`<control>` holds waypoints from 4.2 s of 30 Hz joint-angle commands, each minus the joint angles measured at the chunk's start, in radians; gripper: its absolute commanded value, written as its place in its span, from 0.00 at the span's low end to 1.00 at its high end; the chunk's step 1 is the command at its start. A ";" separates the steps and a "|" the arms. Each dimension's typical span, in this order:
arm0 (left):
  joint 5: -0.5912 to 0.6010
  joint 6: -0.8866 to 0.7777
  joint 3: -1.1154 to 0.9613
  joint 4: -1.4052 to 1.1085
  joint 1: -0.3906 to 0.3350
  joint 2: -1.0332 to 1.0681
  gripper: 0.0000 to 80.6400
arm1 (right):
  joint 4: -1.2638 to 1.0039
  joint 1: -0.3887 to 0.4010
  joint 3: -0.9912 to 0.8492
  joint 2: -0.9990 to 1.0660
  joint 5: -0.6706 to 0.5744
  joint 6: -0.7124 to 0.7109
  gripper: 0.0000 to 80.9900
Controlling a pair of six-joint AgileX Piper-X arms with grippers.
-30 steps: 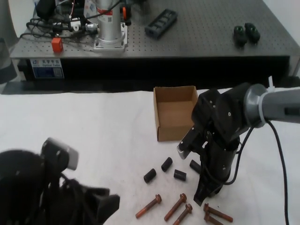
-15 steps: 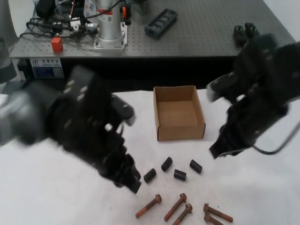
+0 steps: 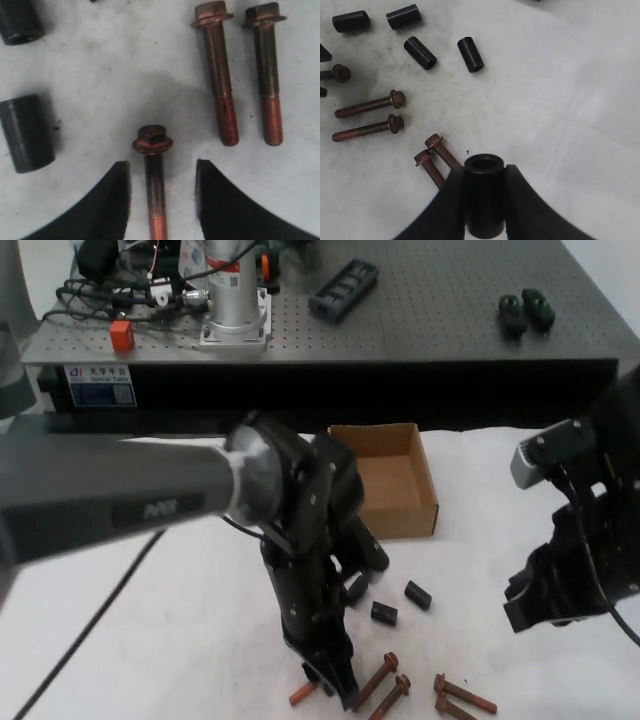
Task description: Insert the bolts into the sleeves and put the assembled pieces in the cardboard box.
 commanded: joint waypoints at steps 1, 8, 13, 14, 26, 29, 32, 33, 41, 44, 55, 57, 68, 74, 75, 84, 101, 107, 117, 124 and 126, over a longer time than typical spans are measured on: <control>-0.020 0.017 -0.015 0.008 -0.009 0.026 0.39 | -0.004 -0.006 0.008 -0.033 -0.015 0.007 0.03; -0.020 0.028 -0.015 -0.015 -0.009 0.042 0.31 | -0.004 -0.006 0.008 -0.046 -0.015 0.007 0.03; 0.002 0.048 -0.015 -0.015 -0.009 0.042 0.08 | 0.001 -0.006 0.008 -0.046 -0.015 0.032 0.03; 0.002 0.048 -0.015 -0.015 -0.009 0.042 0.04 | 0.001 -0.006 0.008 -0.046 -0.015 0.032 0.03; 0.081 -0.162 -0.043 -0.063 0.007 -0.077 0.01 | -0.032 -0.006 0.025 -0.086 -0.184 0.056 0.03; 0.148 -0.276 0.007 -0.154 0.051 -0.198 0.01 | -0.086 -0.006 0.077 -0.153 -0.257 0.090 0.03; 0.227 -0.389 0.136 -0.362 0.098 -0.345 0.01 | -0.179 -0.006 0.158 -0.238 -0.402 0.197 0.03; 0.275 -0.428 0.190 -0.455 0.111 -0.395 0.01 | -0.232 0.000 0.194 -0.262 -0.458 0.250 0.03; 0.550 -0.880 0.509 -1.233 0.117 -0.610 0.01 | -0.818 0.167 0.424 -0.274 -0.701 0.482 0.03; 0.574 -0.930 0.526 -1.297 0.118 -0.613 0.01 | -0.932 0.220 0.426 -0.226 -0.670 0.538 0.03; 0.637 -0.936 0.526 -1.297 0.118 -0.613 0.01 | -1.206 0.255 0.426 -0.144 -0.538 0.577 0.03; 0.658 -0.936 0.526 -1.297 0.118 -0.613 0.01 | -1.237 0.255 0.424 -0.144 -0.539 0.577 0.03; 0.723 -0.936 0.526 -1.297 0.118 -0.613 0.01 | -1.285 0.257 0.424 -0.144 -0.547 0.577 0.03; 0.736 -0.949 0.526 -1.297 0.118 -0.613 0.01 | -1.328 0.257 0.424 -0.144 -0.575 0.577 0.03; 0.736 -0.949 0.526 -1.297 0.118 -0.613 0.01 | -1.339 0.257 0.424 -0.144 -0.581 0.577 0.03; 0.788 -0.950 0.526 -1.297 0.118 -0.613 0.01 | -1.361 0.257 0.424 -0.144 -0.516 0.577 0.03; 0.625 -0.862 0.526 -1.187 0.120 -0.613 0.68 | -1.242 0.137 0.331 -0.083 -0.115 0.418 0.03; 0.422 -0.614 0.526 -0.883 0.120 -0.613 0.68 | -0.950 0.071 0.052 0.171 0.005 0.225 0.03; 0.156 -0.559 0.526 -0.659 0.120 -0.608 0.68 | -0.566 0.070 -0.520 0.737 0.124 0.180 0.03; 0.147 -0.559 0.526 -0.645 0.120 -0.608 0.68 | -0.319 0.062 -0.778 0.958 0.204 0.160 0.03; 0.147 -0.559 0.526 -0.645 0.120 -0.608 0.68 | -0.274 0.060 -0.804 0.982 0.221 0.160 0.03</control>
